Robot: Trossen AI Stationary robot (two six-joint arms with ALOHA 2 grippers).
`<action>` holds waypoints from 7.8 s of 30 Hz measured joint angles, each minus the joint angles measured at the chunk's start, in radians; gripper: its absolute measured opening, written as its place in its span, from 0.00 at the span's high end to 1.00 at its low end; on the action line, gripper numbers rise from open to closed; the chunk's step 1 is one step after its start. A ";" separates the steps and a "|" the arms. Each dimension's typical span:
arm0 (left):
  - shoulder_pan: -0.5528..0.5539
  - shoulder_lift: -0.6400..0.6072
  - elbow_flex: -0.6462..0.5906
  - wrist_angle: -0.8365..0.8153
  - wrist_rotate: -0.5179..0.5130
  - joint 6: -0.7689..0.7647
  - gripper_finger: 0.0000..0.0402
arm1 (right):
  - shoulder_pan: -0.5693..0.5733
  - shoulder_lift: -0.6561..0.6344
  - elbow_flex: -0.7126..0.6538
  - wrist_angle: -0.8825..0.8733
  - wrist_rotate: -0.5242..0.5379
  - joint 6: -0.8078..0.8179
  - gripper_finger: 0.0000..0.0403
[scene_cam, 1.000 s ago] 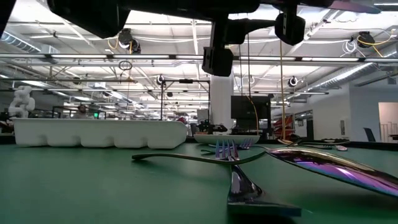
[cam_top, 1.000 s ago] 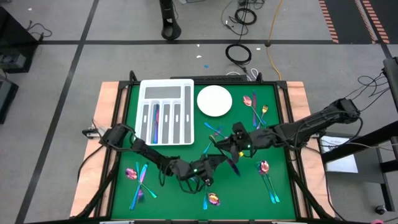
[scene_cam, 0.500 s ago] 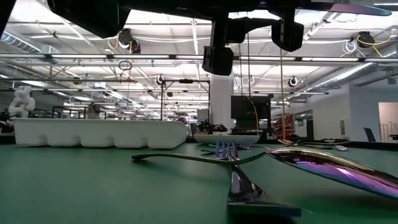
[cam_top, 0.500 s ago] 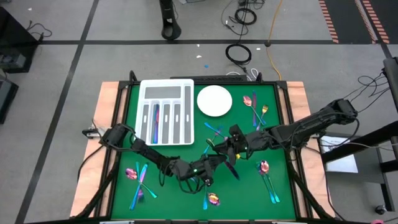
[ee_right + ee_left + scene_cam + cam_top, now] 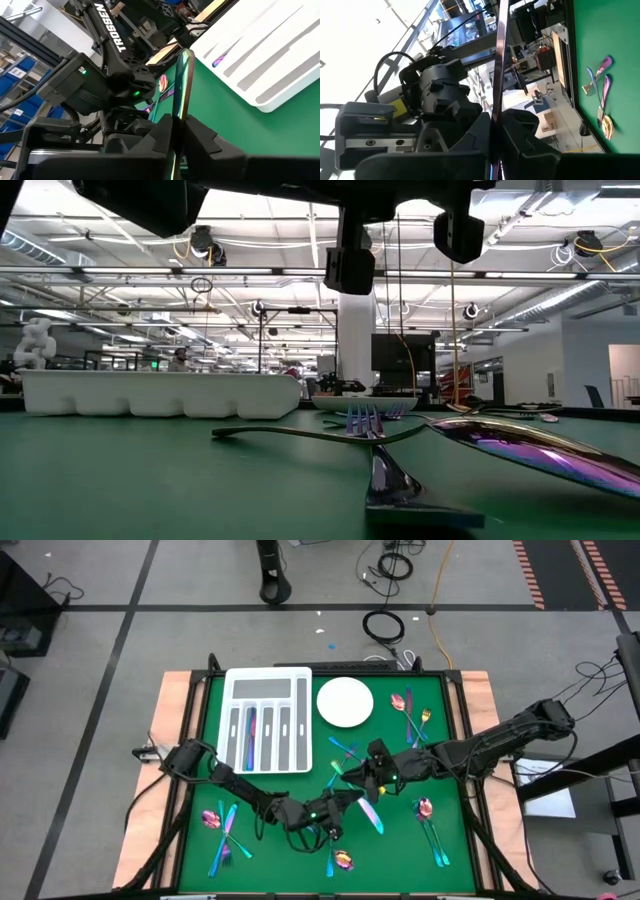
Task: Sort silverware
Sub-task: Put the blue knife into the silverware tray
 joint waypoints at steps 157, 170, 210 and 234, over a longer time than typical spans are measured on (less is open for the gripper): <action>0.572 -0.921 -0.311 -1.809 0.643 -2.940 0.65 | 0.056 -0.285 -0.114 -0.282 0.452 -0.444 0.58; 0.266 -0.921 -0.289 -1.752 0.643 -2.852 0.65 | 0.056 -0.285 -0.114 -0.282 0.261 -0.450 0.57; -0.508 -0.792 -0.290 -1.716 0.553 -3.923 0.65 | 0.214 -0.281 -0.113 -0.205 0.230 -0.302 0.57; -0.520 -0.569 -0.290 -1.849 0.937 -4.094 0.65 | 0.185 -0.281 -0.113 -0.160 0.235 -0.385 0.57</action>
